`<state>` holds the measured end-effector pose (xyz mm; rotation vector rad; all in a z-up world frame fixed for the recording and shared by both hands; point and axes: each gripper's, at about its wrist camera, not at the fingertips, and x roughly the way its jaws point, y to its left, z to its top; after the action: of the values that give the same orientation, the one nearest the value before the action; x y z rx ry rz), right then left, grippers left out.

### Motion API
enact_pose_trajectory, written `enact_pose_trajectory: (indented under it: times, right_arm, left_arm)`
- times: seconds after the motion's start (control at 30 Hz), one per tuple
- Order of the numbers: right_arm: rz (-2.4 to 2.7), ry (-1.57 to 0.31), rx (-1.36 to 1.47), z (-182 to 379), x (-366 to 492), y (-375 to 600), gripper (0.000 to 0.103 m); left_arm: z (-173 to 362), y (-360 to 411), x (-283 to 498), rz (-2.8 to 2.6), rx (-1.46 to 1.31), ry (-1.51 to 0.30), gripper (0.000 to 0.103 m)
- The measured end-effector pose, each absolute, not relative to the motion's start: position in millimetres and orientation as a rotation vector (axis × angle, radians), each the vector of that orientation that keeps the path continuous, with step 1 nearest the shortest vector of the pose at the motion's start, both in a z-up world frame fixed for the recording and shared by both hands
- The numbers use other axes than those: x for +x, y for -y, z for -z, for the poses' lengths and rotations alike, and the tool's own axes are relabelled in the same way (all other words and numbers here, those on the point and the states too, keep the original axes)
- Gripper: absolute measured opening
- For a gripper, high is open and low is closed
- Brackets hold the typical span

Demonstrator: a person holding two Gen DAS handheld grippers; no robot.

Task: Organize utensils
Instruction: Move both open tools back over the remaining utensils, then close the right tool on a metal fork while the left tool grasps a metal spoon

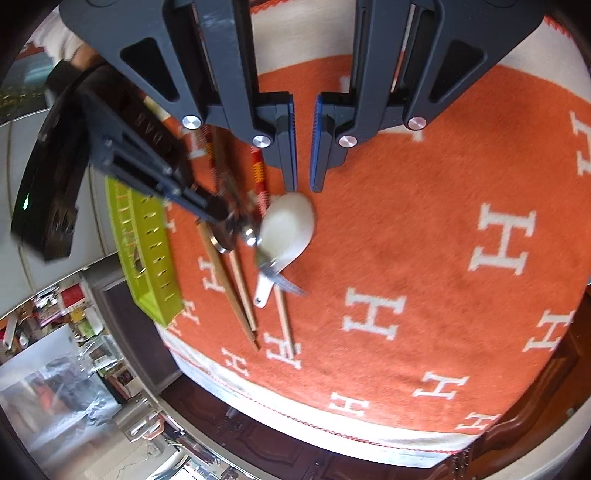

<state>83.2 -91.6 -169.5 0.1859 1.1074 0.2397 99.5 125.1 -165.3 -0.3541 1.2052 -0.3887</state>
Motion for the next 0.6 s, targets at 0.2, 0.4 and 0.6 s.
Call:
enact_pose_trajectory:
  times: [0.2, 0.4, 0.6]
  right_arm:
    - [-0.274, -1.081, 0.234, 159.2, 79.6, 98.8, 0.004]
    - [-0.281, -1.083, 0.301, 157.7, 78.4, 113.3, 0.003]
    - [-0.275, -1.084, 0.346, 159.4, 80.5, 126.9, 0.003]
  left_arm:
    - [161.0, -126.4, 140.8, 0.393, -0.486, -1.184, 0.039]
    - [183.1, -121.6, 174.8, 0.4, -0.628, -1.245, 0.039]
    - [211.9, -108.0, 192.2, 0.4, -0.701, -1.291, 0.029]
